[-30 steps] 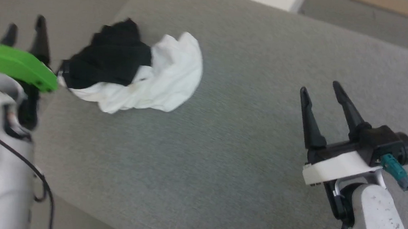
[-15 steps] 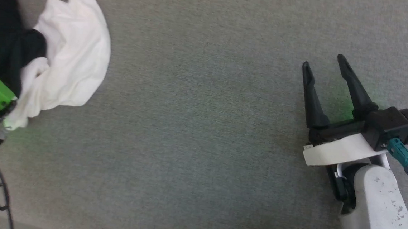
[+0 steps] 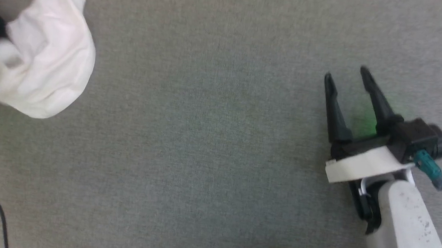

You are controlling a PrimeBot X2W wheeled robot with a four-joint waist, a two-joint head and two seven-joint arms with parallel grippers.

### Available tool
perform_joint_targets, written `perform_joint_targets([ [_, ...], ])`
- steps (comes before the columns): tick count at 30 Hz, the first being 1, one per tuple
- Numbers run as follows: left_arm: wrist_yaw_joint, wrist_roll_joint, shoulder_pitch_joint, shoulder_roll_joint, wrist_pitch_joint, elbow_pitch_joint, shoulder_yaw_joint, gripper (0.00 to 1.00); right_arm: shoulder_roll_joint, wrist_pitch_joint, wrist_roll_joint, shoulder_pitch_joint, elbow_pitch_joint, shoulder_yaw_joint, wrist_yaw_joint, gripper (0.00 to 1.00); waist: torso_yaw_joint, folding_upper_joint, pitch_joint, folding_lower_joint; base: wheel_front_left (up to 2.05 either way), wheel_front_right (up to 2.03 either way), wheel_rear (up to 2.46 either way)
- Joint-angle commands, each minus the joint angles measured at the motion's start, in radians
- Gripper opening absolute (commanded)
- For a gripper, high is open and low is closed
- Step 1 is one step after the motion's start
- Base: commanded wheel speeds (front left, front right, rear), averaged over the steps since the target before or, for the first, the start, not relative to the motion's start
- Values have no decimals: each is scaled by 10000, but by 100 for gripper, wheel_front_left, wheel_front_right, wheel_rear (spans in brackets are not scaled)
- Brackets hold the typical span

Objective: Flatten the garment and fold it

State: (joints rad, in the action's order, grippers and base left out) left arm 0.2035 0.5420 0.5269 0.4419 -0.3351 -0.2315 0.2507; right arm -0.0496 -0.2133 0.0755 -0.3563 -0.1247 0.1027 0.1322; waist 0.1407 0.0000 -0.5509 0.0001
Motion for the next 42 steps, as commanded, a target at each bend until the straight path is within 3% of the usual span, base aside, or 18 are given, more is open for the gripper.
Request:
perform_joint_targets([
  [1, -140, -423, 410, 258, 906, 79, 8, 0, -6, -114, 133, 228, -124, -47, -15, 100, 119, 0, 1359, -1, 0, 0, 0],
  [7, -870, -1508, 1606, 828, 3064, 339, -800, 0, -6, -274, 538, 827, -498, -324, -15, 100, -162, 0, 2792, -1, 0, 0, 0],
  [11, -1365, -1912, 2434, 814, 3508, 667, -1665, 0, -6, -331, 714, 1226, -685, -552, -15, 100, -505, 0, 3533, -1, 0, 0, 0],
  [15, -1700, -2158, 3046, 379, 3422, 1245, -2675, 0, -6, -369, 834, 1543, -759, -828, -15, 100, -1038, 0, 4102, -1, 0, 0, 0],
  [22, -2247, -1801, 3468, -982, 2860, 1988, -4266, 0, -6, -396, 941, 1839, -611, -1229, -15, 100, -2234, 0, 4382, -1, 0, 0, 0],
  [27, -2488, -1302, 3139, -2121, 2567, 1674, -5263, 0, -6, -383, 985, 1961, -539, -1338, -15, 100, -2869, 0, 4286, -1, 0, 0, 0],
  [33, -2714, -991, 1874, -2892, 1377, -154, -6676, 0, -6, -369, 1033, 2038, -495, -1381, -15, 100, -3307, 0, 4122, -1, 0, 0, 0],
  [39, -2975, -615, 563, -3135, -867, -2577, -7991, 0, -6, -342, 1027, 2040, -488, -1312, -15, 100, -3473, 0, 4112, -1, 0, 0, 0],
  [40, -2996, -512, 392, -3155, -1236, -2900, -8112, 3, -6, -332, 1019, 2026, -496, -1294, -15, 100, -3480, 0, 4122, -1, 0, 0, 0],
  [41, -2992, -429, 266, -3173, -1517, -3124, -8172, 32, -6, -323, 1011, 2018, -494, -1267, -15, 100, -3480, 0, 4134, -1, 0, 0, 0],
  [42, -2992, -342, 139, -3189, -1816, -3331, -8240, 70, -6, -313, 1004, 2016, -489, -1239, -15, 100, -3465, 0, 4155, -1, 0, 0, 0],
])
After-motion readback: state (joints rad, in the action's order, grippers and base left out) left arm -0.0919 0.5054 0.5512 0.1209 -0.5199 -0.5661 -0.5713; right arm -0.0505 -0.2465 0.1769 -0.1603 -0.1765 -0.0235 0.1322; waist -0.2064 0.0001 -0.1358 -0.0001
